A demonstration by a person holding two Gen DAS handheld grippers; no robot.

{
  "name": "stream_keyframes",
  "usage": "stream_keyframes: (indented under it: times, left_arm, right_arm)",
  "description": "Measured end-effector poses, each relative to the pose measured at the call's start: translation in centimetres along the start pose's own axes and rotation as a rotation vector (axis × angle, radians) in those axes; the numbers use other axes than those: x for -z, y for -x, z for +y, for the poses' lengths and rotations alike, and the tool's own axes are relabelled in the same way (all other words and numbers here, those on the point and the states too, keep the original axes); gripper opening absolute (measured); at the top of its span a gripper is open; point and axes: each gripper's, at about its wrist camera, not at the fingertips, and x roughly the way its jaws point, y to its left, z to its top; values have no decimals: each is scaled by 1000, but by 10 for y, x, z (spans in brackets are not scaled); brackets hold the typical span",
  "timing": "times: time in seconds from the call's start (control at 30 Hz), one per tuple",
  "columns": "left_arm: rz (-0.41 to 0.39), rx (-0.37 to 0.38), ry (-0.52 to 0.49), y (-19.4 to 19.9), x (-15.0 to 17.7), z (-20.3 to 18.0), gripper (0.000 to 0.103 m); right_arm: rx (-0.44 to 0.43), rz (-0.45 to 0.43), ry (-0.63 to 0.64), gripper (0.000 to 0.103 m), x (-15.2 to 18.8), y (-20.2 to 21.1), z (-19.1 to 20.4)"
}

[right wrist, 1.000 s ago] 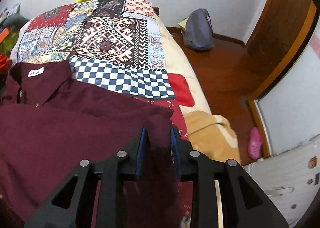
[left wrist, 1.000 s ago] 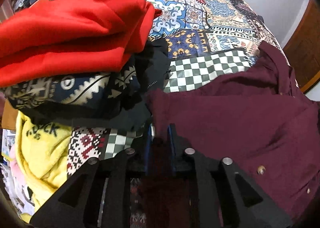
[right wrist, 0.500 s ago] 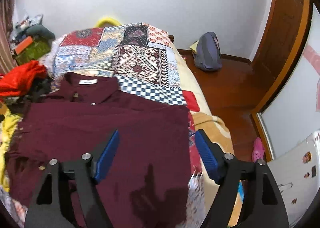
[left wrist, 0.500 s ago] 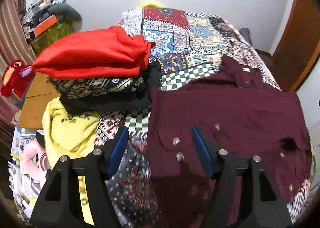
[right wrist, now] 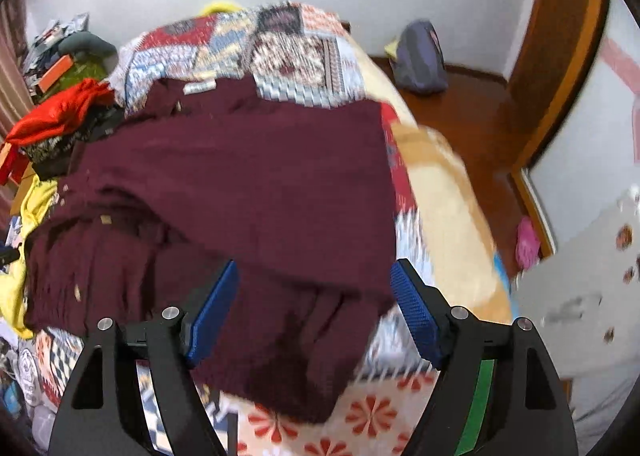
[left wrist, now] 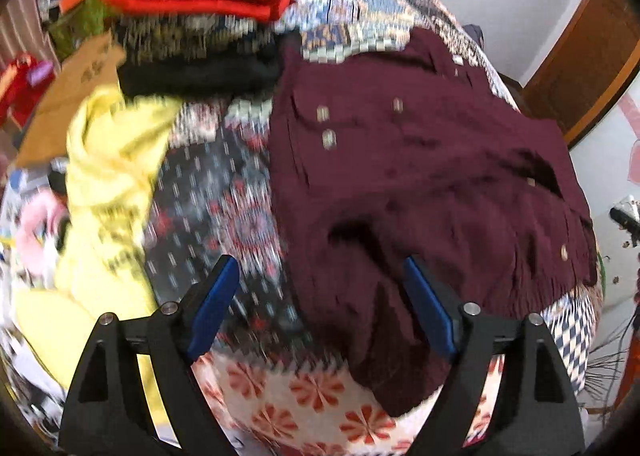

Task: Fold large clothes
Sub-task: 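Grasp the shirt hem with both grippers and lift it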

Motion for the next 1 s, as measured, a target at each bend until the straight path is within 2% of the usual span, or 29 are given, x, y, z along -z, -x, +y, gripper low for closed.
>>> stream_keyframes:
  times: [0.27, 0.33, 0.47, 0.53, 0.6, 0.63, 0.7, 0.73, 0.77, 0.8, 0.83, 1.0]
  left_arm:
    - [77, 104, 83, -20, 46, -8, 84]
    - [101, 139, 105, -27, 54, -12, 84]
    - [97, 181, 171, -32, 61, -11, 84]
    - [103, 226, 222, -33, 64, -8, 78]
    - [92, 307, 251, -31, 69, -7, 57]
    - [87, 326, 253, -31, 71, -8, 54]
    - [75, 341, 239, -27, 72, -12, 44]
    - [72, 343, 233, -25, 72, -13, 42]
    - [62, 335, 223, -22, 70, -15, 36]
    - [52, 326, 211, -18, 69, -16, 28]
    - [44, 311, 203, -15, 64, -16, 24]
    - [-29, 281, 151, 11, 45, -21, 19]
  right_arm:
    - [-84, 155, -167, 75, 45, -26, -15]
    - [-103, 173, -206, 75, 53, -30, -17]
    - [-157, 175, -286, 76, 61, -41, -22]
    - [-178, 152, -323, 76, 62, -43, -25]
    - [-228, 129, -342, 64, 62, -43, -27]
    - [-246, 129, -346, 54, 63, -44, -26]
    - [-253, 124, -352, 45, 61, -43, -25]
    - [-254, 118, -352, 24, 60, -42, -25]
    - [-251, 112, -352, 19, 58, -40, -25]
    - [-268, 108, -357, 18, 55, -37, -26]
    - [-279, 97, -359, 17, 54, -34, -27]
    - [-255, 22, -293, 14, 38, -14, -20]
